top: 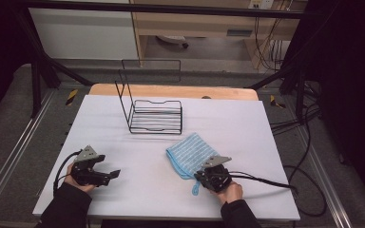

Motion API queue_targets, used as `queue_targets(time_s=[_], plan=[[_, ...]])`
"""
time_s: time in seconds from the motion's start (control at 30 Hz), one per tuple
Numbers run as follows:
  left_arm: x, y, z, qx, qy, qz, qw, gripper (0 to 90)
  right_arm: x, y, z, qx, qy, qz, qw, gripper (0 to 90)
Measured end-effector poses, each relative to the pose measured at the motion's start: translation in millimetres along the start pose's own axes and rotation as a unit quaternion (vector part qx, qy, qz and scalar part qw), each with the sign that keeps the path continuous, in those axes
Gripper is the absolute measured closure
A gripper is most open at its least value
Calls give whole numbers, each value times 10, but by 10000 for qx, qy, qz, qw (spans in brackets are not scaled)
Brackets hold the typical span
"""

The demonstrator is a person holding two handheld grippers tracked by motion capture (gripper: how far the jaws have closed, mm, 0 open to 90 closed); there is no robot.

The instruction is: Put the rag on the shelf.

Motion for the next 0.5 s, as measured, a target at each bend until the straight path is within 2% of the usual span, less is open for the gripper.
queue_targets(time_s=[0.1,0.23,0.33,0.5], plan=[[-2,-2,1,9,7,-2,10000,84,-17,10,2,-81,-91,-70,9999,842],[-2,-3,-1,14,4,-4,10000,84,-39,-2,20,-157,-75,-69,9998,849],[-2,-4,-1,11,2,-2,10000,84,-84,-66,56,-295,14,-69,9995,851],[-2,-4,0,4,0,-7,10000,84,-138,-217,69,-508,96,-220,9984,850]])
Point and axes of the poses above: each handheld gripper's, and its own axes: z roughly backward along the jaws, x roughly out of its underside, y roughly to its right, the point moved 9 cm from there along -z, roughly forward along the jaws, and after that the axes turned 5 degrees about -z, right-handed, at the moved point
